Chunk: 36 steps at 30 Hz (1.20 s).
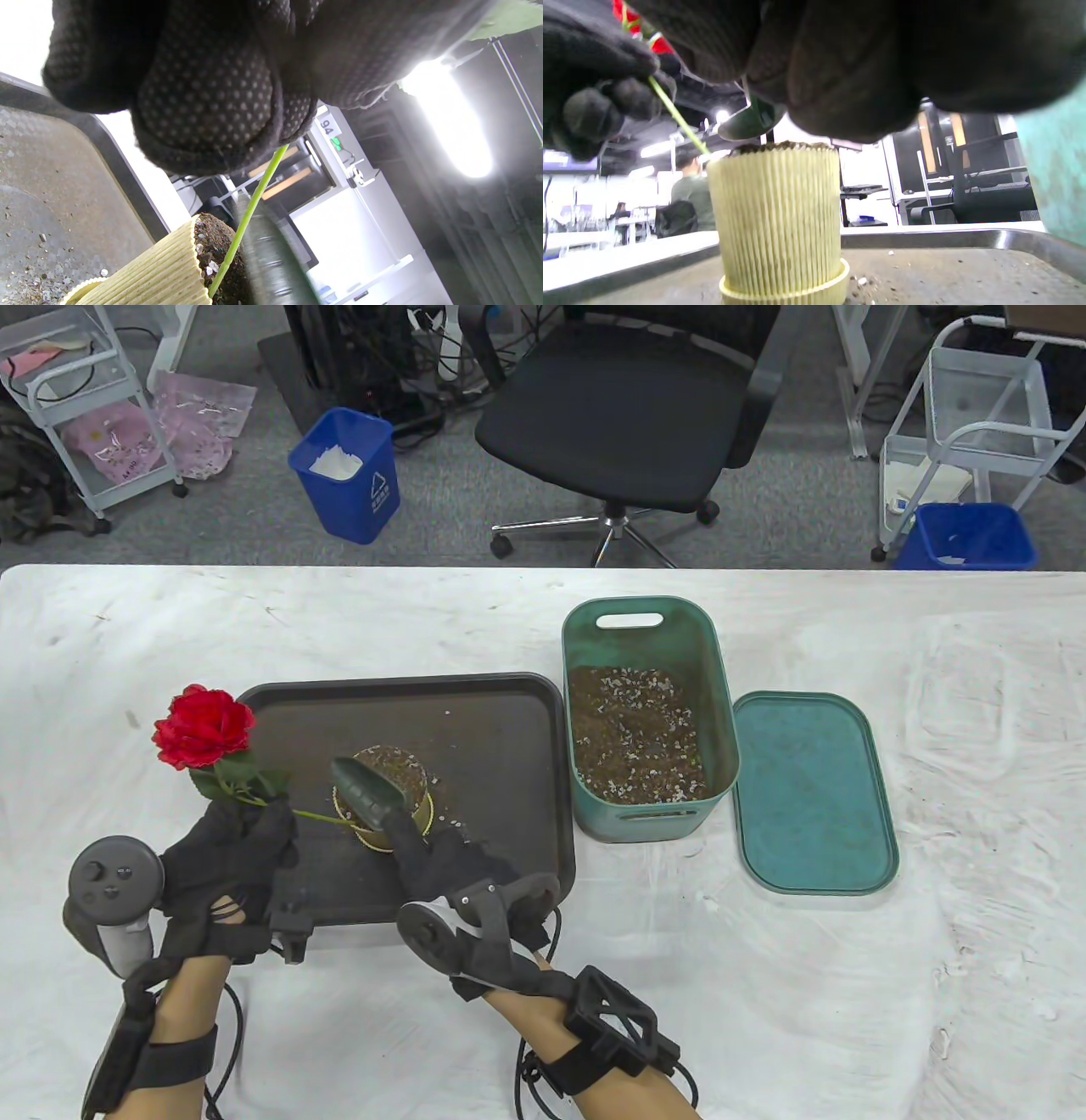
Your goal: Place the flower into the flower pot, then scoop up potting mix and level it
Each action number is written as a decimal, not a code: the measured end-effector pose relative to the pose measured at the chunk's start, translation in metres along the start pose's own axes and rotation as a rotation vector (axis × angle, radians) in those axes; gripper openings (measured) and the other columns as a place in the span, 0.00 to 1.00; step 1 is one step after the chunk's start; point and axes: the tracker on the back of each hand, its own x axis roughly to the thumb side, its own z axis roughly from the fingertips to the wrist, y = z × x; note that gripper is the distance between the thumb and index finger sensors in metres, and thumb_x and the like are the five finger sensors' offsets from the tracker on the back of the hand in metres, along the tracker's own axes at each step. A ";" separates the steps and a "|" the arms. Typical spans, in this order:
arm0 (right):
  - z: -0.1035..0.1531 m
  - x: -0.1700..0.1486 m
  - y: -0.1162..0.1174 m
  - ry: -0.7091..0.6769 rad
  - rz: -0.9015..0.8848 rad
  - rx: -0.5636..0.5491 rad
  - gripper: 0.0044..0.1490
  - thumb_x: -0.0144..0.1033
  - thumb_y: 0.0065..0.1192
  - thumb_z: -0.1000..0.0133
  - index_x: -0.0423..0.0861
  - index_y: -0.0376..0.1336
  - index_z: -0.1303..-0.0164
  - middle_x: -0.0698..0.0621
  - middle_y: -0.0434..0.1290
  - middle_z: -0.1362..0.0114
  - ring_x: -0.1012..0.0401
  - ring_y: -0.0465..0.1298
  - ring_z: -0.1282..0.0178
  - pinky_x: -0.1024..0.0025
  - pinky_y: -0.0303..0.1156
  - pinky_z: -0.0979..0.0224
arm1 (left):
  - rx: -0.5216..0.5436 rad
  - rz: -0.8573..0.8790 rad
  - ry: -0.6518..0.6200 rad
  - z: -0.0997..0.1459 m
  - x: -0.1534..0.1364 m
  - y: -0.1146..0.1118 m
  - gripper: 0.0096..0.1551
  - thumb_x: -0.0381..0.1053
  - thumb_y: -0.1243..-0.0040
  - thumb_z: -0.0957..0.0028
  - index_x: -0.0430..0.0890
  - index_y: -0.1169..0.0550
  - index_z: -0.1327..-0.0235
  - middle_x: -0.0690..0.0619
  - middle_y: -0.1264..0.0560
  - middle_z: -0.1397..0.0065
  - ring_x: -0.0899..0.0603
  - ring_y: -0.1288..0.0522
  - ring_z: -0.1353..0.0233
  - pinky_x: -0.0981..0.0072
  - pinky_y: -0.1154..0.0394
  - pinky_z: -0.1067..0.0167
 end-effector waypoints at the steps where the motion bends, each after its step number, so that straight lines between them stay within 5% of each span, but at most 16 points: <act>1: 0.000 0.002 0.000 -0.011 0.047 0.002 0.33 0.42 0.60 0.50 0.56 0.62 0.30 0.47 0.80 0.56 0.55 0.84 0.72 0.59 0.84 0.72 | 0.000 0.000 0.000 0.000 0.000 0.000 0.25 0.58 0.30 0.58 0.47 0.17 0.52 0.56 0.13 0.56 0.50 0.09 0.70 0.60 0.12 0.64; 8: -0.023 0.010 -0.021 -0.025 0.044 0.031 0.33 0.42 0.61 0.50 0.55 0.64 0.31 0.47 0.80 0.57 0.56 0.84 0.73 0.59 0.84 0.73 | -0.002 -0.001 -0.002 0.000 0.000 0.000 0.25 0.58 0.30 0.58 0.47 0.17 0.52 0.55 0.13 0.56 0.50 0.09 0.70 0.60 0.12 0.63; 13: -0.043 0.010 -0.023 -0.007 0.101 0.194 0.33 0.43 0.60 0.50 0.54 0.64 0.32 0.49 0.80 0.59 0.57 0.84 0.74 0.60 0.84 0.74 | -0.001 0.000 0.000 0.000 0.000 0.000 0.25 0.58 0.30 0.58 0.48 0.17 0.52 0.55 0.13 0.56 0.50 0.09 0.70 0.60 0.12 0.63; 21: -0.055 -0.004 -0.033 0.092 -0.057 0.243 0.34 0.43 0.59 0.50 0.54 0.63 0.30 0.49 0.80 0.61 0.58 0.83 0.76 0.62 0.83 0.76 | -0.005 -0.002 -0.004 0.000 0.001 0.000 0.25 0.58 0.30 0.58 0.48 0.17 0.51 0.56 0.13 0.56 0.50 0.09 0.70 0.60 0.12 0.64; 28: -0.070 -0.028 -0.034 0.223 -0.211 0.416 0.33 0.44 0.58 0.49 0.53 0.64 0.31 0.50 0.80 0.65 0.60 0.82 0.79 0.63 0.82 0.79 | -0.004 0.002 0.004 0.000 0.000 0.000 0.25 0.58 0.30 0.57 0.48 0.17 0.52 0.56 0.13 0.56 0.50 0.09 0.70 0.60 0.12 0.64; 36: -0.070 -0.039 -0.037 0.268 -0.286 0.397 0.33 0.44 0.59 0.49 0.52 0.64 0.31 0.50 0.80 0.64 0.59 0.83 0.78 0.63 0.83 0.78 | -0.003 0.000 0.001 0.000 0.000 0.000 0.25 0.58 0.30 0.57 0.48 0.17 0.51 0.56 0.13 0.56 0.50 0.09 0.70 0.60 0.12 0.64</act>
